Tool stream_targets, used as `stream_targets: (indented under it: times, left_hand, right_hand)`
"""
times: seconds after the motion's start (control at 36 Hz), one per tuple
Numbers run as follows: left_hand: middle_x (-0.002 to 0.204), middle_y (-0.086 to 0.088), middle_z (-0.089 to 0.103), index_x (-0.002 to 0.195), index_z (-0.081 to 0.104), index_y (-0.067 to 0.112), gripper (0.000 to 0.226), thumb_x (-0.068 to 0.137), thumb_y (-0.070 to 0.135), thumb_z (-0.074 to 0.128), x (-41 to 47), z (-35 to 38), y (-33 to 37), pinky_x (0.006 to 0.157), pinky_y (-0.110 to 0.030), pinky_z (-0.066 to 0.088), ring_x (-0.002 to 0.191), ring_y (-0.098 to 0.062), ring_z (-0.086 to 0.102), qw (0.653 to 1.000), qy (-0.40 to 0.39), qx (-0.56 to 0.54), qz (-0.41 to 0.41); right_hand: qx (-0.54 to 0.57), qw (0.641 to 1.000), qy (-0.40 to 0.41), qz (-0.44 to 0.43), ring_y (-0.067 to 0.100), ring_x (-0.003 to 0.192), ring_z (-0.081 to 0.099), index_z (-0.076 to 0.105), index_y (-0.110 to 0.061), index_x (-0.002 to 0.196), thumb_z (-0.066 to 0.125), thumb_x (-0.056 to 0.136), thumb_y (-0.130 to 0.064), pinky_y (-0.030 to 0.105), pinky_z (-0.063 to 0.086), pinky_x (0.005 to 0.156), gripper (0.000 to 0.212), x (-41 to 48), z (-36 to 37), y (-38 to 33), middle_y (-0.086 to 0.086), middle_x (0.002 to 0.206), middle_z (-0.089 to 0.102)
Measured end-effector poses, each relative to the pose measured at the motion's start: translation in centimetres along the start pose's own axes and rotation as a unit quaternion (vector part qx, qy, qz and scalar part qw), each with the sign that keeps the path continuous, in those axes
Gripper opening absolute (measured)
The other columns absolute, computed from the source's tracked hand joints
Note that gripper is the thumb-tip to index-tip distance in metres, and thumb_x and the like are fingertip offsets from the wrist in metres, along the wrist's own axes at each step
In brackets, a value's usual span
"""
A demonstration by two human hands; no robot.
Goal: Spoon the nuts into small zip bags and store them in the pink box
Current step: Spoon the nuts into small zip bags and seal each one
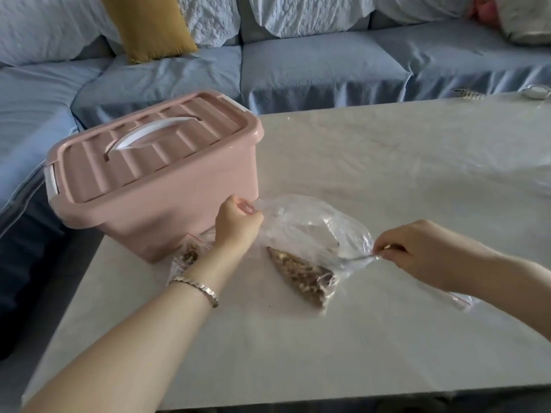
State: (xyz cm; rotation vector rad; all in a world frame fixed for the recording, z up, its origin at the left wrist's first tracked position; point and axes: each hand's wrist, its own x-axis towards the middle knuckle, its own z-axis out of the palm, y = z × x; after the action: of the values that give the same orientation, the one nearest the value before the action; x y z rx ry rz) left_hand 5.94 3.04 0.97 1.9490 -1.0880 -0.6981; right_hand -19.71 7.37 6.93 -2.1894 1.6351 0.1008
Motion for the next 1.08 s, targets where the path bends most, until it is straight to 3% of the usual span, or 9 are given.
stream_targets:
  times: [0.14,0.28,0.36,0.44,0.53,0.64,0.81,0.89,1.08]
  left_hand:
    - [0.067,0.009,0.048,0.071,0.045,0.020,0.024,0.077,0.015,0.068,-2.0,0.2,0.4,0.057,-0.020,0.026,0.072,-0.019,0.050,0.994,-0.048,0.064,0.080]
    - [0.086,-0.004,0.056,0.074,0.050,0.021,0.020,0.078,0.026,0.069,-6.6,-0.9,-0.9,0.055,-0.015,0.032,0.066,-0.010,0.052,0.985,-0.048,0.106,0.131]
    - [0.077,-0.008,0.060,0.066,0.052,0.020,0.022,0.073,0.024,0.073,-8.8,-1.1,-2.3,0.053,-0.008,0.035,0.060,-0.009,0.052,0.986,-0.067,0.078,0.132]
    - [0.060,0.000,0.061,0.065,0.057,0.013,0.026,0.072,0.030,0.076,-10.2,-1.4,-2.5,0.053,-0.013,0.039,0.055,-0.011,0.054,0.991,-0.114,-0.001,0.068]
    - [0.056,0.007,0.062,0.064,0.058,0.015,0.026,0.071,0.029,0.078,-10.2,-1.2,-2.3,0.072,-0.035,0.055,0.065,-0.018,0.063,0.988,-0.117,-0.093,-0.043]
    - [0.060,-0.001,0.063,0.062,0.056,0.016,0.024,0.070,0.018,0.079,-9.6,-0.7,-2.1,0.070,-0.037,0.055,0.063,-0.023,0.063,0.987,-0.067,-0.116,-0.088]
    - [0.058,0.005,0.054,0.060,0.051,0.019,0.025,0.074,0.003,0.065,-9.3,-0.9,-2.8,0.055,-0.018,0.039,0.056,-0.011,0.050,0.999,-0.005,-0.032,0.012]
    - [0.054,0.004,0.046,0.059,0.048,0.012,0.021,0.079,0.005,0.052,-9.6,-1.3,-3.7,0.048,-0.015,0.033,0.052,-0.011,0.042,0.992,-0.097,0.051,0.067]
    - [0.062,0.002,0.053,0.066,0.052,0.012,0.014,0.078,0.011,0.057,-8.6,-2.0,-5.1,0.051,-0.020,0.032,0.065,-0.021,0.054,0.955,-0.196,0.210,0.080]
  right_hand:
    - [0.096,0.995,-0.012,0.018,-0.002,0.056,0.053,0.065,-0.034,0.087,0.050,0.092,-0.026,0.010,0.040,0.051,0.018,-1.8,1.4,-0.6,-0.011,0.067,0.058]
    - [0.173,0.984,0.032,0.026,0.004,0.042,0.043,0.062,-0.035,0.085,0.048,0.094,-0.024,0.015,0.034,0.044,0.020,-2.8,3.2,-0.7,-0.003,0.065,0.058]
    - [0.203,0.977,0.065,0.023,0.007,0.041,0.038,0.059,-0.039,0.082,0.049,0.094,-0.023,0.018,0.031,0.043,0.022,-3.4,3.9,-1.1,-0.001,0.061,0.057]
    - [0.237,0.969,0.066,0.005,0.007,0.044,0.038,0.059,-0.042,0.080,0.050,0.093,-0.024,0.017,0.032,0.048,0.024,-4.5,4.2,-2.3,-0.004,0.061,0.056]
    - [0.222,0.970,0.079,-0.053,-0.006,0.066,0.052,0.058,-0.044,0.086,0.049,0.093,-0.025,0.007,0.038,0.063,0.022,-5.7,4.4,-4.0,-0.036,0.076,0.055]
    - [0.191,0.973,0.090,-0.092,-0.005,0.092,0.051,0.068,-0.031,0.103,0.051,0.091,-0.023,0.013,0.041,0.077,0.022,-6.1,5.0,-4.9,-0.032,0.079,0.058]
    - [0.145,0.969,0.194,-0.051,0.009,0.082,0.056,0.072,-0.018,0.090,0.063,0.084,-0.006,0.019,0.042,0.067,0.016,-5.0,4.9,-2.8,-0.008,0.079,0.070]
    - [0.119,0.969,0.218,-0.008,0.019,0.059,0.058,0.072,-0.011,0.091,0.061,0.084,-0.003,0.032,0.046,0.055,0.015,-4.1,4.6,-1.4,0.000,0.071,0.068]
    - [0.076,0.973,0.193,0.097,0.031,0.071,0.056,0.069,-0.014,0.097,0.051,0.090,-0.010,0.034,0.040,0.062,0.020,-2.8,4.4,0.8,0.000,0.072,0.060]
